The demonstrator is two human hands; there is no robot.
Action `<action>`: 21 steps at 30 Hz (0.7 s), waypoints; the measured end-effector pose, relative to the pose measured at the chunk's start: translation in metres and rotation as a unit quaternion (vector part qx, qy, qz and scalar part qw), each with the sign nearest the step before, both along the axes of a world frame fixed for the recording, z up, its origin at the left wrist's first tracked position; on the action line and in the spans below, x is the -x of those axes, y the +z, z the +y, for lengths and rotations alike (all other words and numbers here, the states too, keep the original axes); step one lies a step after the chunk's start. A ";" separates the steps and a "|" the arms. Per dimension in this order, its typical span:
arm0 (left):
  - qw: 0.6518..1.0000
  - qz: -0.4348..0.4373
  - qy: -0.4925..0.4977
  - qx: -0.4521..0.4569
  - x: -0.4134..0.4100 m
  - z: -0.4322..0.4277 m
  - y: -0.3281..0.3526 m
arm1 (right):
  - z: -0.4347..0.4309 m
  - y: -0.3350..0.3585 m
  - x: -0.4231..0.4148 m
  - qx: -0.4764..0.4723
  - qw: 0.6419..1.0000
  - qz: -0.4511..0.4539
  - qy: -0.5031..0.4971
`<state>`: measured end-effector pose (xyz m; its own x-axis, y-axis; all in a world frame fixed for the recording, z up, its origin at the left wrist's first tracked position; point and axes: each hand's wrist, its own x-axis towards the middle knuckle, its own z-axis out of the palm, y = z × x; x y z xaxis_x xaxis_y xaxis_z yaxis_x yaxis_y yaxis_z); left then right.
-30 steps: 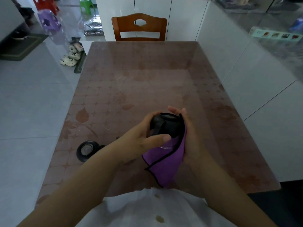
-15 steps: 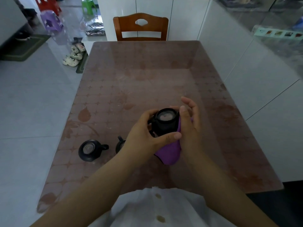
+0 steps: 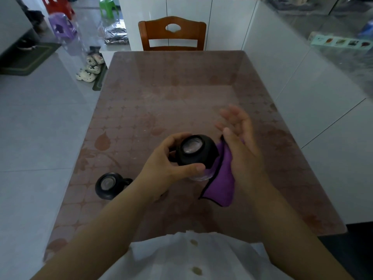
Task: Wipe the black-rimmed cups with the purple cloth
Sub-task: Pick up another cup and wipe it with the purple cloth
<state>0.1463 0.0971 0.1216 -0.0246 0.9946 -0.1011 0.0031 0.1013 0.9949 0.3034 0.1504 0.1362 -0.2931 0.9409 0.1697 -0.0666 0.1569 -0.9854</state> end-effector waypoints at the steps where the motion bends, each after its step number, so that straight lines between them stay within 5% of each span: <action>1: 1.000 0.003 -0.005 -0.012 -0.001 0.000 -0.001 | -0.002 0.002 0.004 -0.028 0.998 -0.057 0.023; 4: 0.999 0.000 -0.015 -0.050 -0.002 -0.001 -0.005 | -0.004 0.000 0.013 -0.057 0.992 -0.107 0.038; 12: 0.994 0.008 -0.054 -0.093 0.010 -0.001 0.001 | 0.002 -0.020 0.011 0.190 0.976 0.089 0.053; 17: 0.991 0.036 -0.081 -0.096 0.012 0.005 0.000 | -0.006 -0.016 0.012 0.235 0.951 0.182 0.084; 21: 0.989 0.099 -0.085 -0.072 0.014 0.009 -0.005 | -0.006 -0.018 0.012 0.243 0.953 0.174 0.052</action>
